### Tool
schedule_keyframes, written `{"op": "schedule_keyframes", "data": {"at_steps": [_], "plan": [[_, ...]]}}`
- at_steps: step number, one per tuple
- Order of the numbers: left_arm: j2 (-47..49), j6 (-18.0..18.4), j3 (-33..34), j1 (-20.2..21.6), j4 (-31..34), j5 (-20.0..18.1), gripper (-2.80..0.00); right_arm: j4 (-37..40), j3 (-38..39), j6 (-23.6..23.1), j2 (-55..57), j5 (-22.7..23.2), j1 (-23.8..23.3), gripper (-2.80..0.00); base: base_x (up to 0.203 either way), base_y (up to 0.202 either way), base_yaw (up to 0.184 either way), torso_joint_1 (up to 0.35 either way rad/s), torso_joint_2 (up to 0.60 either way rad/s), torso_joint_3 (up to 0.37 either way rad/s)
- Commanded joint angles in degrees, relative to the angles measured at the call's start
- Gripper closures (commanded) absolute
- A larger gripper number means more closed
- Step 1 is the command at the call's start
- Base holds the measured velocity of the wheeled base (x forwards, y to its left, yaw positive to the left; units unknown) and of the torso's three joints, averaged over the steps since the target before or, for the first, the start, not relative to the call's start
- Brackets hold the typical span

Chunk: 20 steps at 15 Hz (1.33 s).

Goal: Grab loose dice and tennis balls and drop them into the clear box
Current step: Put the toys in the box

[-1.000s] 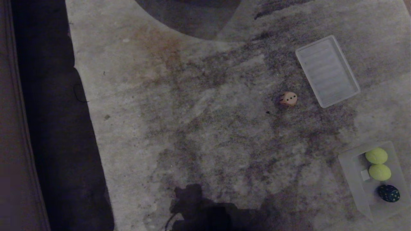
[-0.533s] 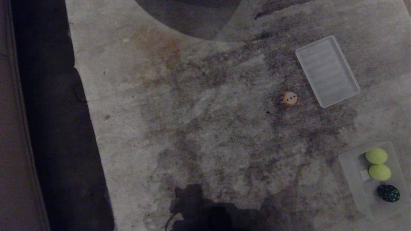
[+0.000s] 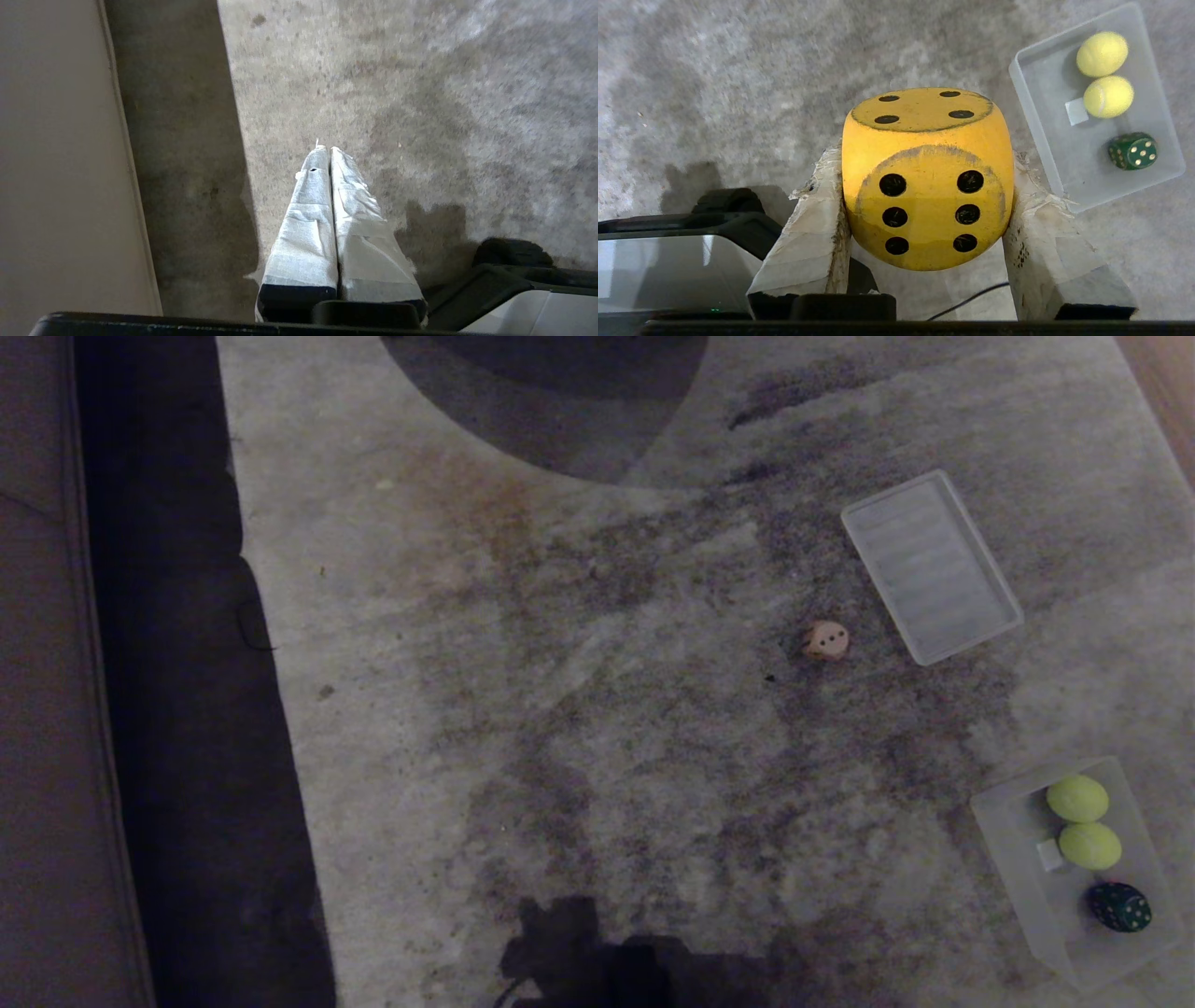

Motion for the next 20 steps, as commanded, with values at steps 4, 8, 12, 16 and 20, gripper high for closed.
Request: {"op": "schedule_keyframes", "data": {"at_steps": [4, 8, 12, 16, 20], "plan": [[-0.02, 0.02, 0.09, 0.03, -0.02, 0.02, 0.0, 0.07, 0.0, 0.03, 0.18, 0.05, 0.02, 0.0, 0.0, 0.0, 0.0, 0.002, 0.0, 0.2], [-0.02, 0.1, 0.09, 0.03, -0.02, 0.02, 0.0, 0.07, 0.0, 0.03, 0.18, -0.03, 0.02, 0.0, 0.0, 0.0, 0.0, 0.004, 0.0, 0.201], [-0.02, 0.35, 0.09, 0.03, -0.02, -0.07, 0.0, 0.07, 0.0, 0.03, 0.18, 0.03, 0.02, 0.0, 0.0, 0.0, 0.0, 0.003, 0.0, 0.201], [-0.02, 0.22, 0.09, 0.03, -0.02, -0.07, 0.0, 0.07, 0.0, 0.03, 0.18, -0.04, 0.02, 0.0, 0.0, 0.0, 0.0, 0.004, 0.0, 0.204], [-0.02, 0.37, 0.09, 0.03, -0.02, -0.07, 0.0, 0.07, 0.0, 0.03, 0.18, -0.03, 0.02, 0.0, 0.0, 0.0, 0.0, 0.001, 0.0, 0.204]]}}
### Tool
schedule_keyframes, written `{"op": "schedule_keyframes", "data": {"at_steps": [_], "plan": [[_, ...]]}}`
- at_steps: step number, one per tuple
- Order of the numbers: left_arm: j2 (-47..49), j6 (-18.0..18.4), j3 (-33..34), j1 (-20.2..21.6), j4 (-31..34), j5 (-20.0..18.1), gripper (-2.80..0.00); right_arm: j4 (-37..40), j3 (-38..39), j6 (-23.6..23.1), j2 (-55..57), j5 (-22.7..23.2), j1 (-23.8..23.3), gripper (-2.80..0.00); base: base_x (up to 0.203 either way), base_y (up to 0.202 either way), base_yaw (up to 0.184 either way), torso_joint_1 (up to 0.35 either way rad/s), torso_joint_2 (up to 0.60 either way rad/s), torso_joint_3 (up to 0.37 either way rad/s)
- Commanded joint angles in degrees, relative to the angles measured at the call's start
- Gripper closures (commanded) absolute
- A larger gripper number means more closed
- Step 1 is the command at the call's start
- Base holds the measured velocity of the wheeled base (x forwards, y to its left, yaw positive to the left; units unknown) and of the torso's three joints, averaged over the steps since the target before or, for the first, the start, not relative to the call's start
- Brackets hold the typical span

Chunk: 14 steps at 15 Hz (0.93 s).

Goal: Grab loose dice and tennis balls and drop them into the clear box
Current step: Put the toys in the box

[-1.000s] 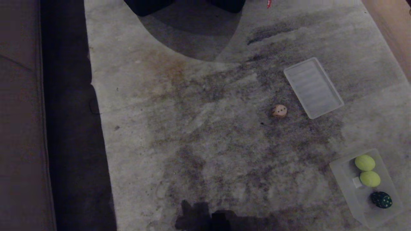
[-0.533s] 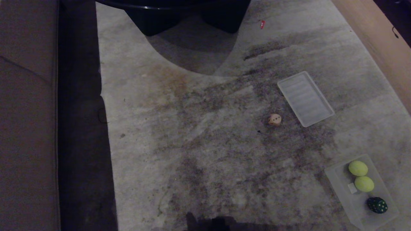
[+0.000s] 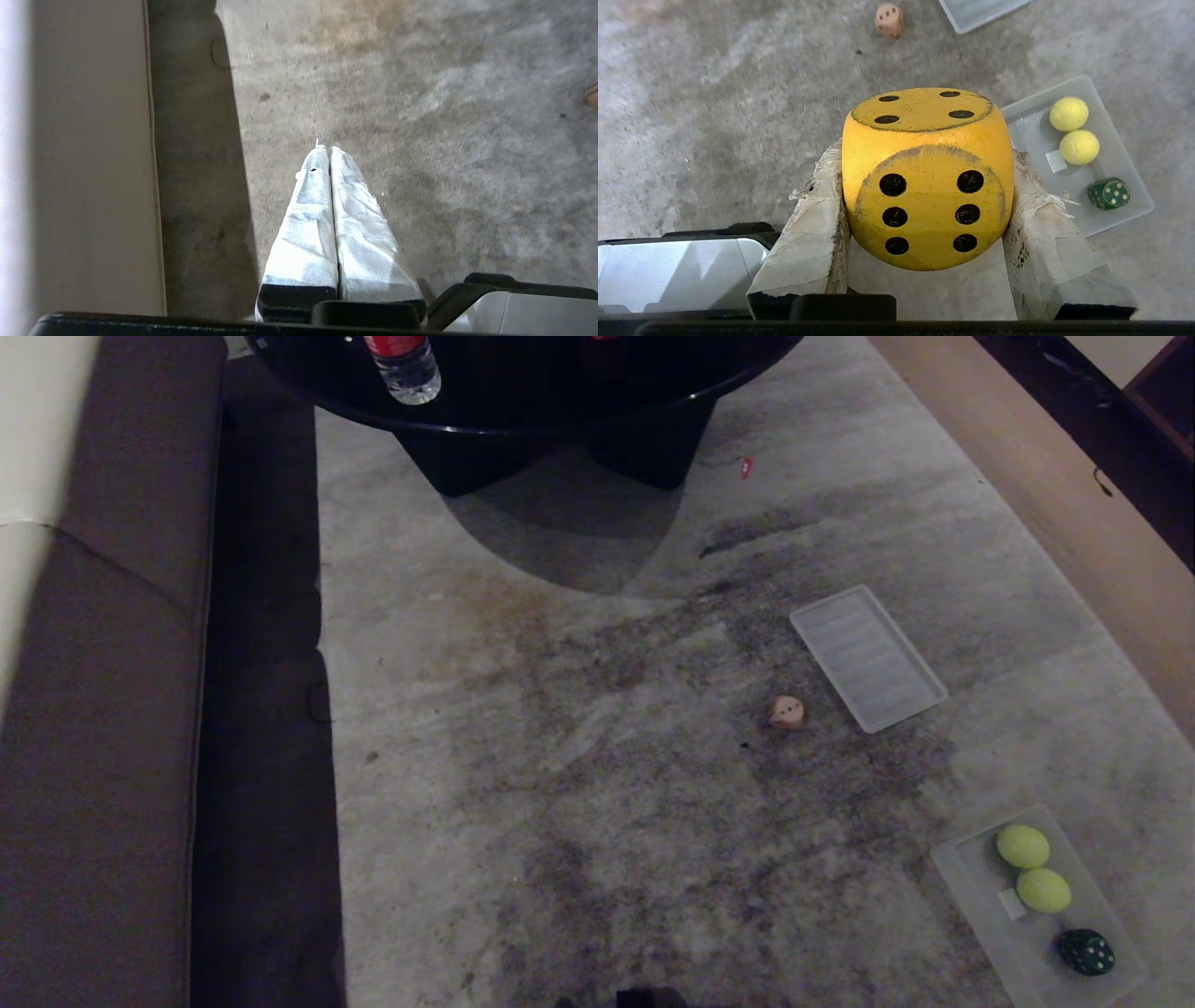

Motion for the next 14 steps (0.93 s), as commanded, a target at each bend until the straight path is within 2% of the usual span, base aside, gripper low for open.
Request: {"op": "schedule_keyframes", "data": {"at_steps": [1, 14], "plan": [[-0.02, -0.09, 0.09, -0.02, -0.02, 0.1, 0.0, 0.07, 0.0, 0.03, 0.11, 0.06, 0.02, 0.0, 0.0, 0.0, 0.0, 0.002, 0.0, 0.198], [-0.02, -0.27, 0.09, -0.02, -0.02, 0.18, 0.0, 0.07, 0.0, 0.03, 0.11, -0.02, 0.02, 0.0, 0.0, 0.0, 0.0, 0.002, 0.0, 0.203]]}}
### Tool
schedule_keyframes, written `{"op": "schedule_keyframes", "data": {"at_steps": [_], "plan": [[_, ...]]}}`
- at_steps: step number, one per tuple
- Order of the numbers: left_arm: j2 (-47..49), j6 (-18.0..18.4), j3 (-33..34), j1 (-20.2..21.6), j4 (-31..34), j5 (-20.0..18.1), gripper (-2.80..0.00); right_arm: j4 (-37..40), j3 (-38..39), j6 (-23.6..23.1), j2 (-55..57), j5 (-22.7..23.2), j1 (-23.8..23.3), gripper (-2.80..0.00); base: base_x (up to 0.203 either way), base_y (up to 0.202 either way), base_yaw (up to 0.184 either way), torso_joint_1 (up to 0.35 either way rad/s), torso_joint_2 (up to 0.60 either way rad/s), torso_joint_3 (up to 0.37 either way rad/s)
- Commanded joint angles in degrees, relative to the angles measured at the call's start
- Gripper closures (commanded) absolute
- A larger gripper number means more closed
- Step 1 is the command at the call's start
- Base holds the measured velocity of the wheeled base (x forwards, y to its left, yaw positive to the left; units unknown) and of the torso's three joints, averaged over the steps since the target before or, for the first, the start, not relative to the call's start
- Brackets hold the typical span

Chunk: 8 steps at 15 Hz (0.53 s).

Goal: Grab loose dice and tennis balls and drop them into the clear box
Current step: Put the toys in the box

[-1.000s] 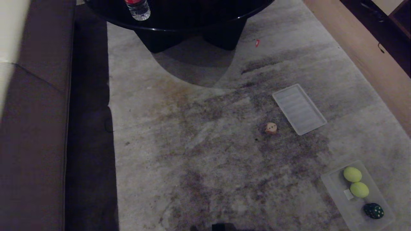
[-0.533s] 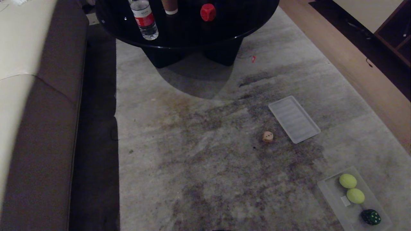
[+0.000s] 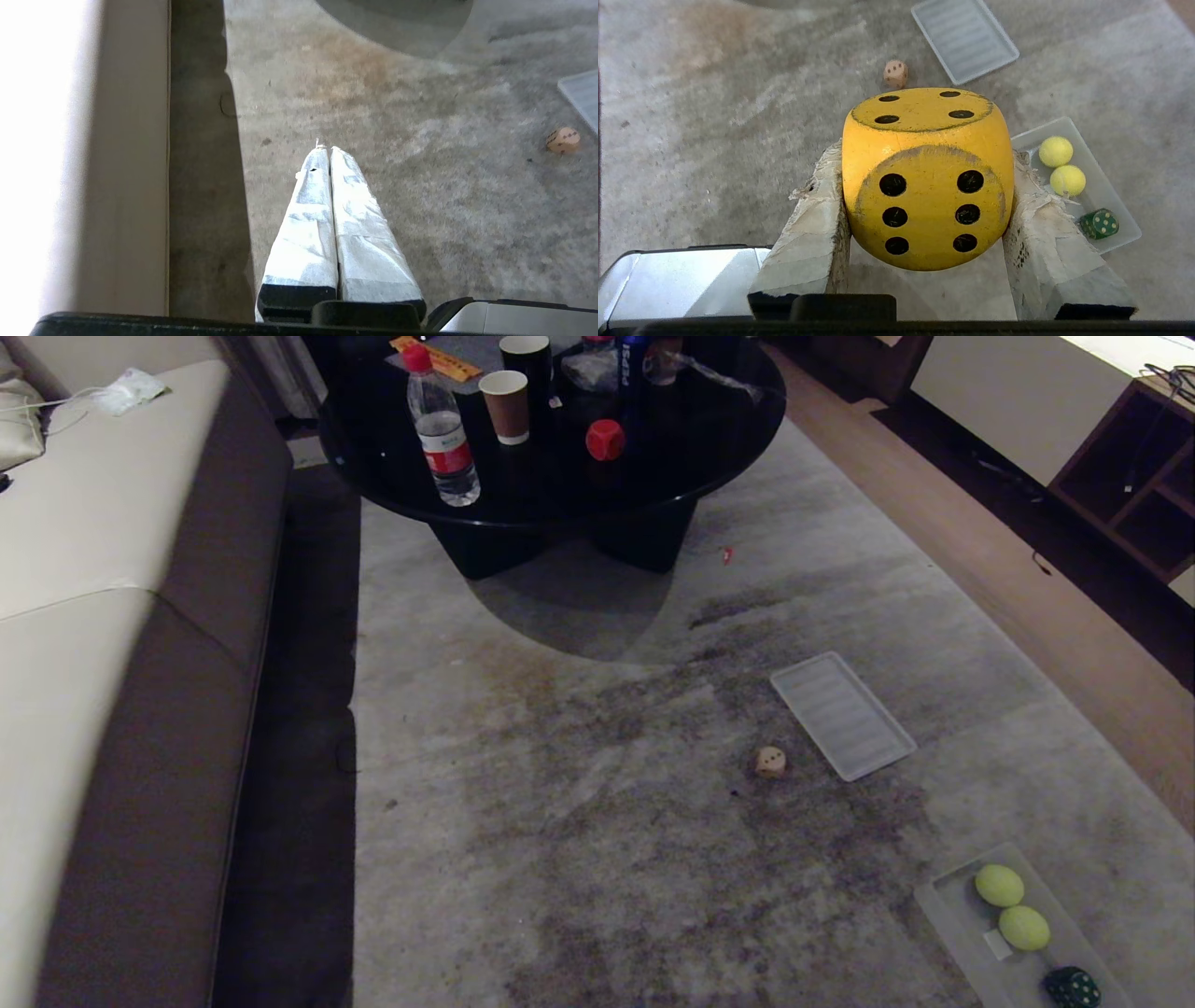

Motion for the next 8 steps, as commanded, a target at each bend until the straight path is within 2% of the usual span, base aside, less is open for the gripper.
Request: {"op": "schedule_keyframes", "data": {"at_steps": [1, 5, 8], "plan": [[-0.02, 0.31, 0.09, 0.04, -0.02, -0.13, 0.0, 0.07, 0.0, 0.03, 0.1, -0.02, 0.02, 0.0, 0.0, 0.0, 0.0, 0.002, -0.01, 0.196], [-0.02, 0.23, 0.09, 0.04, -0.02, -0.15, 0.0, 0.07, 0.0, 0.03, 0.1, -0.04, 0.02, 0.0, 0.0, 0.0, 0.0, 0.001, 0.01, 0.202], [-0.02, 0.23, 0.09, 0.04, -0.02, -0.24, 0.0, 0.07, 0.0, -0.85, 0.1, 0.14, 0.02, 0.0, 0.0, 0.0, 0.0, 0.003, 0.0, 0.067]]}}
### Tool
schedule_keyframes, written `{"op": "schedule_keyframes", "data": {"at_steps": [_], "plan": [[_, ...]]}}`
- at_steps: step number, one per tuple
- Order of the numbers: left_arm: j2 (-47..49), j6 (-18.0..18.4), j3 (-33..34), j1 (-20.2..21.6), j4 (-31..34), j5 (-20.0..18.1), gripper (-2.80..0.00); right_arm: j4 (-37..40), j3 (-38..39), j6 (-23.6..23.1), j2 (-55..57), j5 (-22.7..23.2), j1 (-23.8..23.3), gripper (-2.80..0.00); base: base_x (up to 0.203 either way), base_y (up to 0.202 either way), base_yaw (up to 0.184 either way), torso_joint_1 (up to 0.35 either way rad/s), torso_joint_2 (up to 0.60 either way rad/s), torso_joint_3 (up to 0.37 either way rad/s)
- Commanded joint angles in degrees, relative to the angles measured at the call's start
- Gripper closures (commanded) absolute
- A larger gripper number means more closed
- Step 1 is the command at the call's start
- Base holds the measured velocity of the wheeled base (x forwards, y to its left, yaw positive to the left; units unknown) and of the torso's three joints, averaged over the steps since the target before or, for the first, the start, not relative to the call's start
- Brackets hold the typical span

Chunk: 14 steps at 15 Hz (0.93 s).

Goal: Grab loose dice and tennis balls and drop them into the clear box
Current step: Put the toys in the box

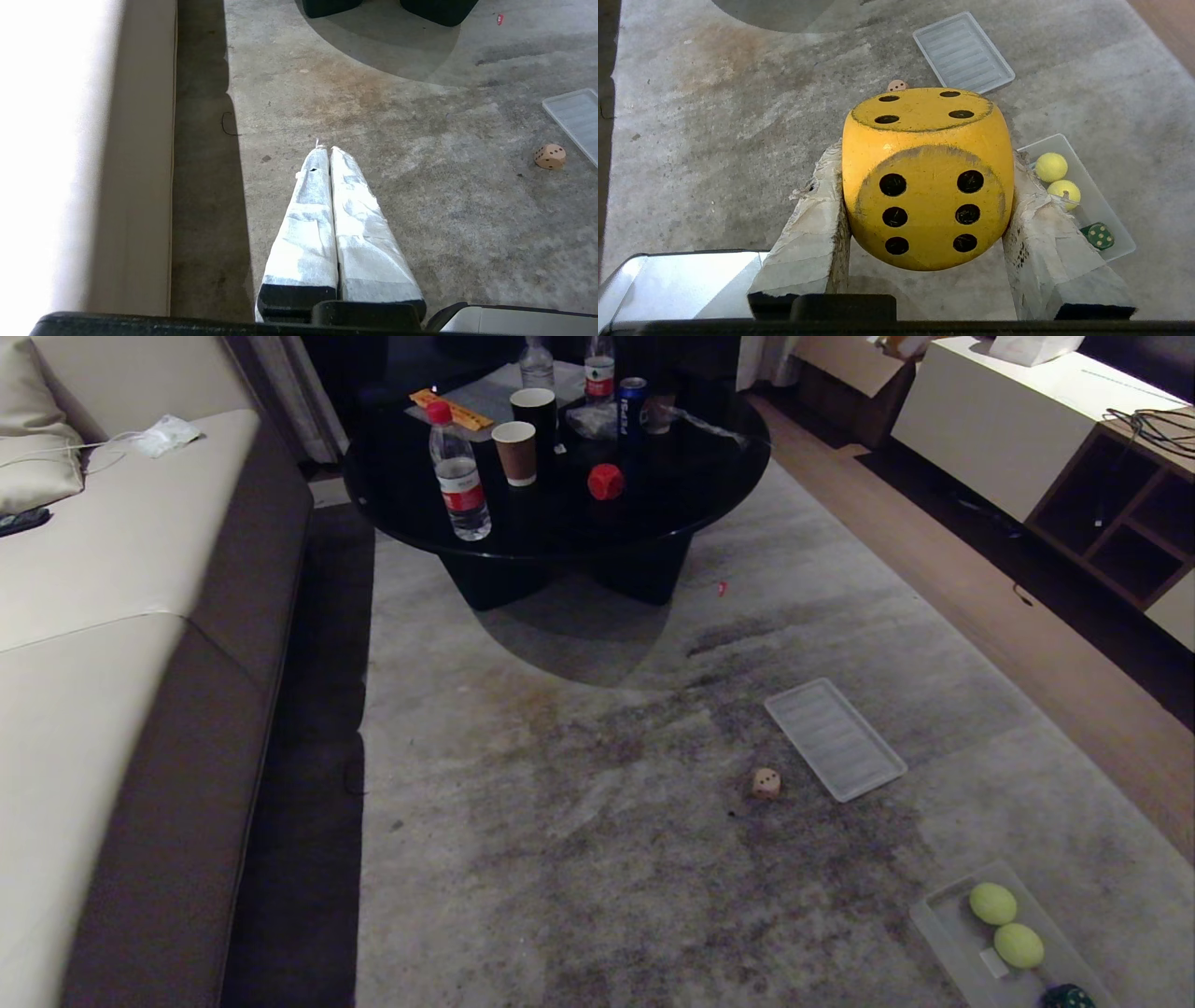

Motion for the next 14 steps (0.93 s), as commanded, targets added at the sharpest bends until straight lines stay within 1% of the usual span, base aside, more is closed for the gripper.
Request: {"op": "schedule_keyframes", "data": {"at_steps": [1, 2, 4, 14], "plan": [[-0.02, 0.04, 0.09, 0.01, 0.0, 0.14, 0.0, 0.07, 0.0, -0.16, 0.1, 0.01, 0.02, 0.0, 0.0, 0.0, 0.0, 0.002, 0.01, 0.046], [-0.02, 0.04, 0.09, 0.01, 0.0, 0.17, 0.0, 0.07, 0.0, -0.16, 0.1, 0.01, 0.02, 0.0, 0.0, 0.0, 0.0, 0.002, 0.01, 0.036], [-0.02, 1.15, 0.09, 0.01, 0.0, -0.21, 0.0, 0.07, 0.0, -0.25, 0.1, 0.01, 0.02, 0.0, 0.0, 0.0, 0.0, 0.0, 0.0, 0.0], [-0.02, 1.18, 0.09, 0.01, 0.0, -0.12, 0.0, 0.07, 0.0, -0.25, 0.1, 0.01, 0.02, 0.0, 0.0, 0.0, 0.0, 0.0, 0.0, 0.0]]}}
